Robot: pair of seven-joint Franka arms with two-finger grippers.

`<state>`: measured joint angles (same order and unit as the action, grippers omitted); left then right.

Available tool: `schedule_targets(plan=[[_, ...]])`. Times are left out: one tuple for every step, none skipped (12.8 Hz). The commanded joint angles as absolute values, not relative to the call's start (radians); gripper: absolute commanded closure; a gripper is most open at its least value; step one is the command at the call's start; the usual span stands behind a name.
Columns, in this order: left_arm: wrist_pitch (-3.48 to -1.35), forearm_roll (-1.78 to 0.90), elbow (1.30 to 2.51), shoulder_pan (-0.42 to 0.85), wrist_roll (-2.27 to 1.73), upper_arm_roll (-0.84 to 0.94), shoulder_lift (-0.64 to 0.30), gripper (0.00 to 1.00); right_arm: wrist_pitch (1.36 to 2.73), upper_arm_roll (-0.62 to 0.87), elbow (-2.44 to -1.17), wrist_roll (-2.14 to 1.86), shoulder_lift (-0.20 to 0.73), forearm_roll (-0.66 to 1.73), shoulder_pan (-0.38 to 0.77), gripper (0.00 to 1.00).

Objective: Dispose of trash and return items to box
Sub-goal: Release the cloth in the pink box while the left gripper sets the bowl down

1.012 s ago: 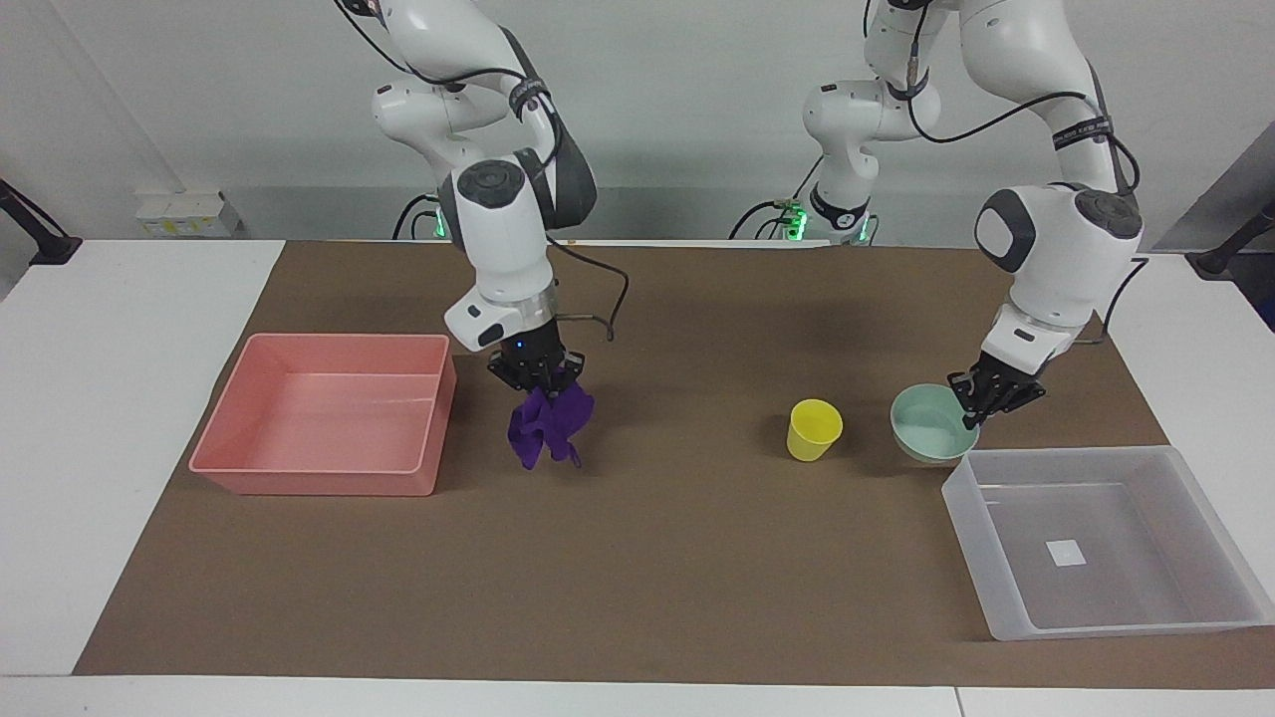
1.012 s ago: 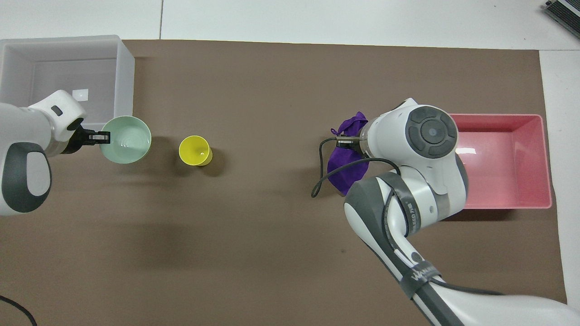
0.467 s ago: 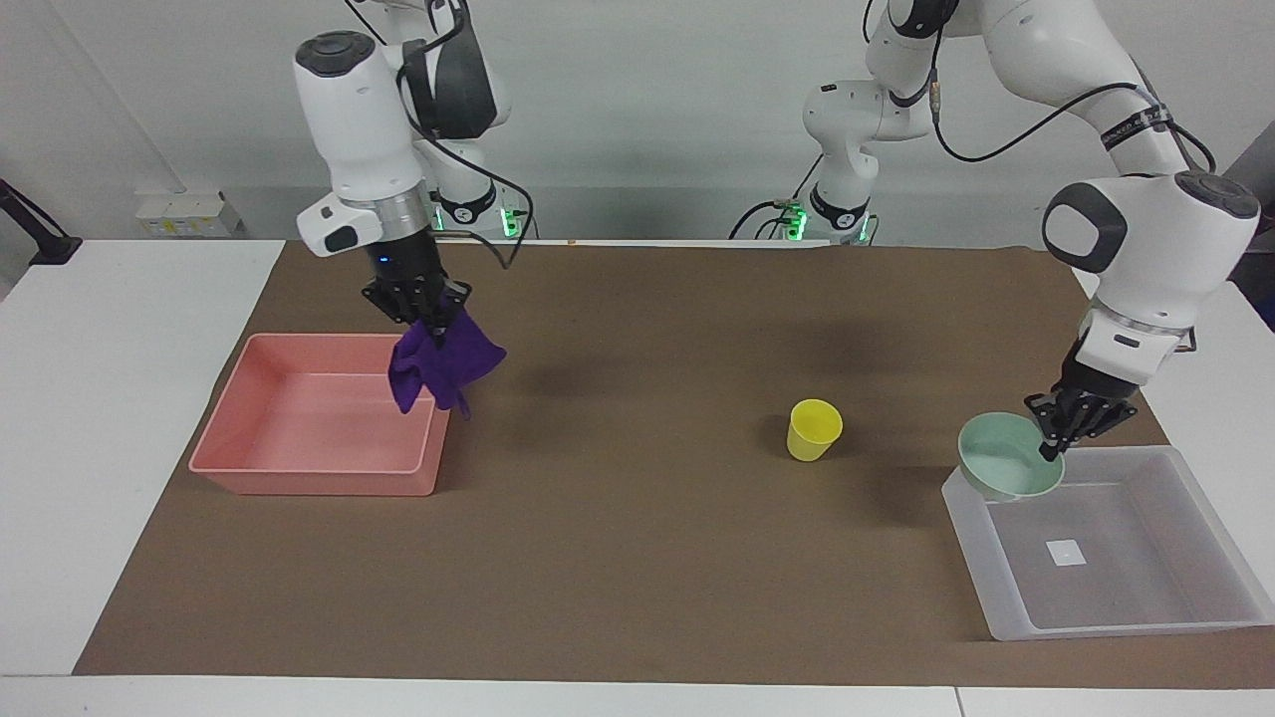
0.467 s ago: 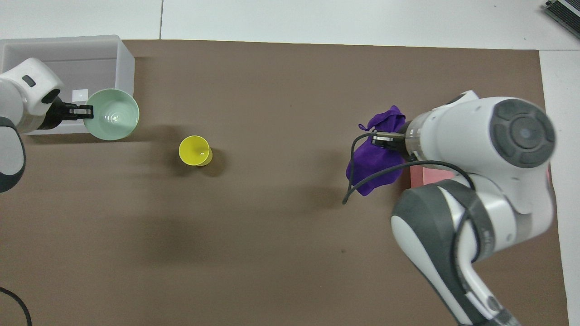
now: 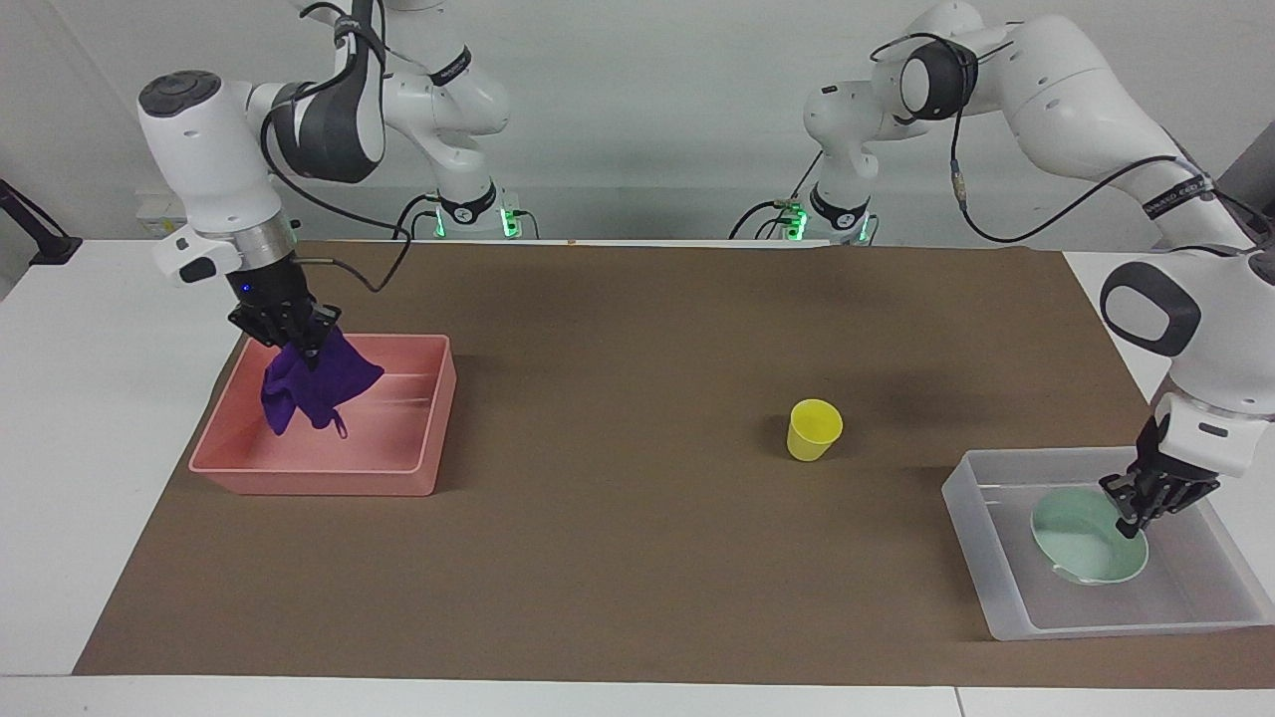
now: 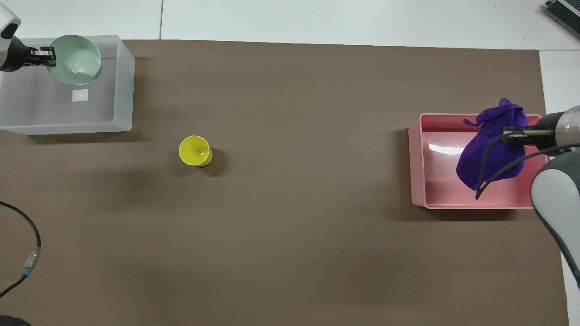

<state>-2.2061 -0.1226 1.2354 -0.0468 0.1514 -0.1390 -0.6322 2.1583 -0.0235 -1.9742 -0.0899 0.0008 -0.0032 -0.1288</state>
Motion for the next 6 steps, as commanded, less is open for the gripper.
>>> schedule_targets(plan=[[-2.220,-0.140,1.157,-0.084,0.198,-0.150,-0.713,1.00,2.227,-0.008,-2.022,-0.118,0.060,0.006,-0.166,1.00],[-2.241,-0.140,1.170,-0.092,0.198,-0.150,-0.722,1.00,2.277,-0.008,-2.067,-0.112,0.061,0.006,-0.166,1.00],[-2.258,-0.141,1.201,-0.097,0.198,-0.150,-0.723,1.00,2.327,-0.008,-2.116,-0.112,0.063,0.006,-0.166,1.00],[-2.285,-0.138,1.230,-0.101,0.198,-0.152,-0.721,1.00,2.383,-0.008,-2.156,-0.112,0.081,0.006,-0.166,1.00],[-2.328,-0.138,1.261,-0.103,0.198,-0.152,-0.719,1.00,2.431,-0.008,-2.175,-0.109,0.100,0.006,-0.166,1.00],[-2.359,-0.135,1.296,-0.103,0.199,-0.152,-0.721,1.00,2.450,-0.008,-2.177,-0.098,0.116,0.006,-0.157,0.85]])
